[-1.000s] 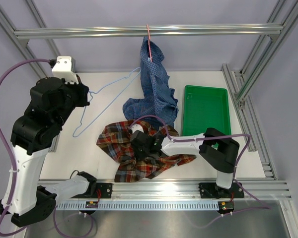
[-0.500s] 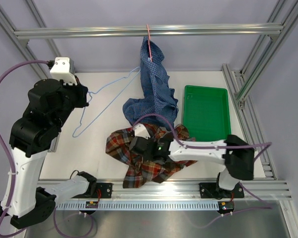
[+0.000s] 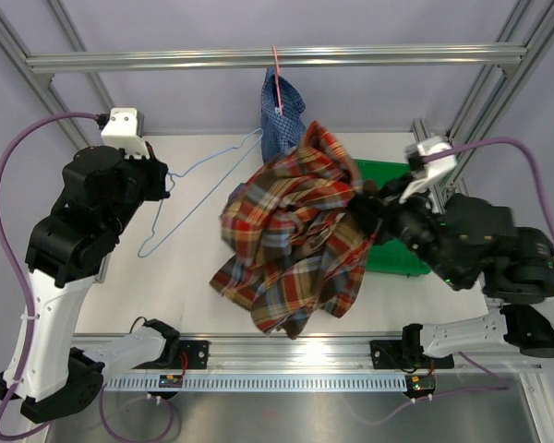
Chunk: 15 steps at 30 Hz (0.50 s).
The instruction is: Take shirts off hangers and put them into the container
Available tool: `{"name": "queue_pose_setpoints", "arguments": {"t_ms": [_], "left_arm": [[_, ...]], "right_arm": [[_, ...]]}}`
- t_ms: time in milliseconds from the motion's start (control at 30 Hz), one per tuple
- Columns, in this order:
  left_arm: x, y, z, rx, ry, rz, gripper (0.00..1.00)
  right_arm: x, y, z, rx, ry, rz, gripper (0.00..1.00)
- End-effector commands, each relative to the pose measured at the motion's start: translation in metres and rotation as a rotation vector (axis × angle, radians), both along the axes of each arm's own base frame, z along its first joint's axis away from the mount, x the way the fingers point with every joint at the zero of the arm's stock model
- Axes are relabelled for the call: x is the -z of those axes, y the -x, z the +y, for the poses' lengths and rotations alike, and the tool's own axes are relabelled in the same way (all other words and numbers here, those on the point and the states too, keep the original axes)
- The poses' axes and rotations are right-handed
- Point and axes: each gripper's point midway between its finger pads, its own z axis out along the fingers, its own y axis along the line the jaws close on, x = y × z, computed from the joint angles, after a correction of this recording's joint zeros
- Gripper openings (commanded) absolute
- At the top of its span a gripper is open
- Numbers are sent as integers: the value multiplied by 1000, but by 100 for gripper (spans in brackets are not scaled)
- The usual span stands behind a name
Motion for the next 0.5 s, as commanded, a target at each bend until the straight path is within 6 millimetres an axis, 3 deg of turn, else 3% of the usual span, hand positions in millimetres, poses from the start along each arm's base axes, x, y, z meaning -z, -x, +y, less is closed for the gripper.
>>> {"name": "queue_pose_setpoints", "arguments": {"t_ms": [0,133,200,233,267,300,367,467], "left_arm": [[-17,-5,-7,16,47,-57,0],[-19,-6,-8,20,50,-57,0],[-20,-7,-10,25,57,-59,0],[-20,-8,-11,29,61,-61,0],[-19,-8,-13,33,64,-57,0],[-19,-9,-13,34,64,-57,0],[-19,-11,-15,38,66,-54,0],[-24,-10,-15,43,72,-66,0]], "right_arm": [[-25,-21,-55,189,54,-115,0],[-75,-31,-111,343,6,-237,0],[-93,-32,-127,373,-28,-281,0],[-115,-32,-148,409,-81,-333,0],[-121,-33,-153,426,-83,-363,0],[-139,-32,-164,450,-167,-386,0],[-155,-32,-175,478,-111,-470,0],[-177,-31,-170,466,-67,-570,0]]}}
